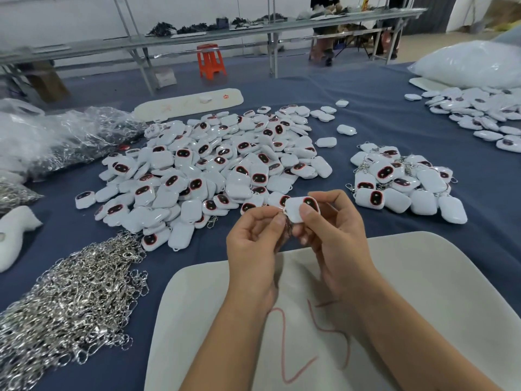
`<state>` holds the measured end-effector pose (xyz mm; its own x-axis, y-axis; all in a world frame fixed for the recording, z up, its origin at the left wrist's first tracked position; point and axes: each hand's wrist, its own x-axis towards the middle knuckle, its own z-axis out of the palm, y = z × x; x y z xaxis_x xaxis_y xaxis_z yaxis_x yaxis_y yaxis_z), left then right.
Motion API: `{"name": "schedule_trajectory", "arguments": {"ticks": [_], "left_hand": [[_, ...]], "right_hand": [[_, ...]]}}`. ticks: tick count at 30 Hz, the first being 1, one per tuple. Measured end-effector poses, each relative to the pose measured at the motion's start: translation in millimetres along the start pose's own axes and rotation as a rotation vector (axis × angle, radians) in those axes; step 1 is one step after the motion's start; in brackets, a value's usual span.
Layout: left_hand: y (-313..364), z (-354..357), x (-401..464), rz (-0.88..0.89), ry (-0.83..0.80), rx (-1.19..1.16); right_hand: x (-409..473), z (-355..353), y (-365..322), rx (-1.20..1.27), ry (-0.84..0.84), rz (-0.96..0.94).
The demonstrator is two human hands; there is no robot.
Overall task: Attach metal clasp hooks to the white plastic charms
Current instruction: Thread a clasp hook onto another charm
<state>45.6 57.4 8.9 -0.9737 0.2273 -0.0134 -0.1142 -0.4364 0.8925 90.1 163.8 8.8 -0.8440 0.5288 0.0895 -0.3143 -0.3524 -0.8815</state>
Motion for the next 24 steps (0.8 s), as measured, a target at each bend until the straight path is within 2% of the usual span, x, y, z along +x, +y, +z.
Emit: {"name": "schedule_trajectory", "arguments": {"ticks": [4,7,10,14,18,20,22,24], "left_hand": [[0,0,-1,-0.007,0.019,-0.038],[0,-4,2,0.117,0.057,0.124],[0,-8,4,0.224,0.016,0.251],[2,-15,3,0.384,-0.083,0.610],[5,-19,3,0.682,-0.191,1.029],[5,-18,2,0.762,-0.193,1.137],[5,-16,0,0.678,-0.145,1.048],[4,-11,-1,0.483,-0.084,0.795]], "right_hand": [[0,0,1,-0.007,0.002,-0.002],[0,0,2,0.009,0.027,0.009],[1,-3,1,0.019,0.070,0.015],[2,-8,0,-0.033,0.102,0.007],[0,-11,1,-0.288,0.077,-0.075],[-1,-11,2,-0.361,0.079,-0.095],[0,-10,2,-0.302,0.084,-0.081],[2,-9,1,-0.142,0.084,-0.021]]}}
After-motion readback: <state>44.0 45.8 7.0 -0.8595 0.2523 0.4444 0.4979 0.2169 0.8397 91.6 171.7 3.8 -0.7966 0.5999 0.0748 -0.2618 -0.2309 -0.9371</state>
